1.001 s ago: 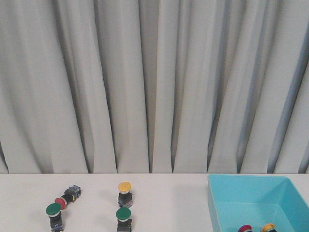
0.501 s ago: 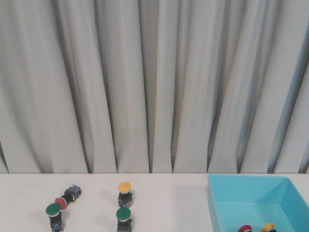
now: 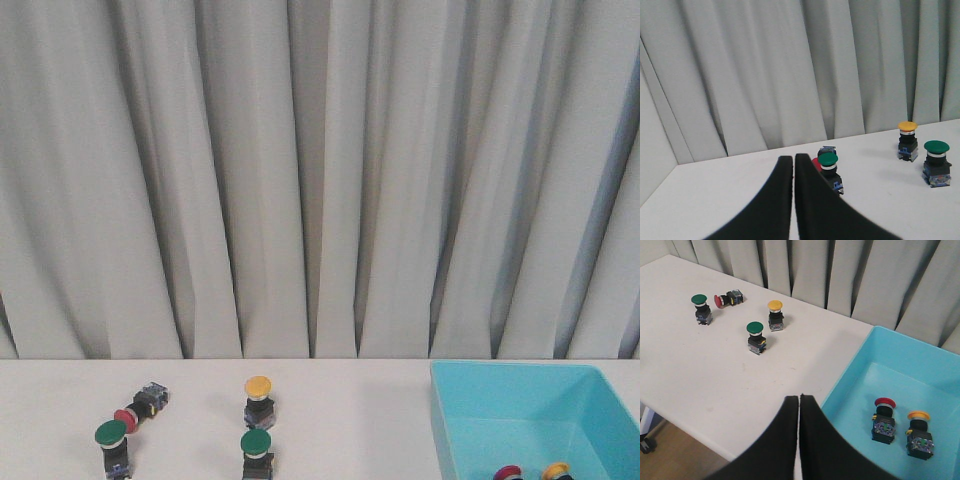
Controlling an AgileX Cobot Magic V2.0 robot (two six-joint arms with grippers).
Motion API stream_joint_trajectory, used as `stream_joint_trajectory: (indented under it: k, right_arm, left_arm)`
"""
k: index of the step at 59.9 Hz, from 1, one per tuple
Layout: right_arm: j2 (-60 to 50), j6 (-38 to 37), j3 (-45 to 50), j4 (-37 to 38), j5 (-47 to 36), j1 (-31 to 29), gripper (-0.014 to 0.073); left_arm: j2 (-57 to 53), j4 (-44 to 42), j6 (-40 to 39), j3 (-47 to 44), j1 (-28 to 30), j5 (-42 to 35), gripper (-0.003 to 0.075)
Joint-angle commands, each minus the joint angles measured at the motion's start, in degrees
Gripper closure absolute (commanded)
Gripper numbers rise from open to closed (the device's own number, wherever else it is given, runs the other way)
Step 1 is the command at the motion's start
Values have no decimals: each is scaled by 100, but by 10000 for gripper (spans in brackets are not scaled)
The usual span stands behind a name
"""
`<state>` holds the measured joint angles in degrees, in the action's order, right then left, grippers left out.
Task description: Pick red and yellow buttons and place in box
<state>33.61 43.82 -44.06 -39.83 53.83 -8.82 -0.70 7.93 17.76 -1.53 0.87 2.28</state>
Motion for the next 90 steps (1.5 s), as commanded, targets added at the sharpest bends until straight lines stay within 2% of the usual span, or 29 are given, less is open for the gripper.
stream_joint_trajectory:
  k: [1,6,14,27,33,40,48,53,59,69,90]
  right_arm:
    - [15,59,-138,-188,-249,-24,598]
    - [6,59,-138,-172,-295,-24,598]
    - [-391,59,100,2,-840,-24,598]
    - [-2018,18,1895,375,-1915,-24,598]
    - [-2801,-449,2561,801,-1907,-24,598]
    - [-3534,-1280,3022,1348,-2339,-24,598]
    - [-3512,-2723,3262,2362,-2571,178,598]
    - [-3512,-3537,3459,3060,-2821,486,598]
    - [-3512,-4282,3826,3540,-3335,961,598]
    - [-3512,-4530,4687,3595,-4675,1610,598]
    - [-3512,-4587,4658,3983,-4959,1242,598]
  left_arm:
    - [-81,12,-40,-57,11,-404,726]
    - [-81,12,-40,-57,11,-404,726]
    - [-81,12,-40,-57,11,-404,726]
    - [-81,12,-40,-57,11,-404,726]
    - [-81,12,-40,-57,11,-404,726]
    - [-81,12,-40,-57,11,-404,726]
    - [-80,12,-40,-57,11,-405,726]
    - [-80,12,-40,-57,11,-405,726]
    - [-80,12,-40,-57,11,-405,726]
    - [-80,12,-40,-57,11,-405,726]
    - [-80,12,-40,-57,11,-405,726]
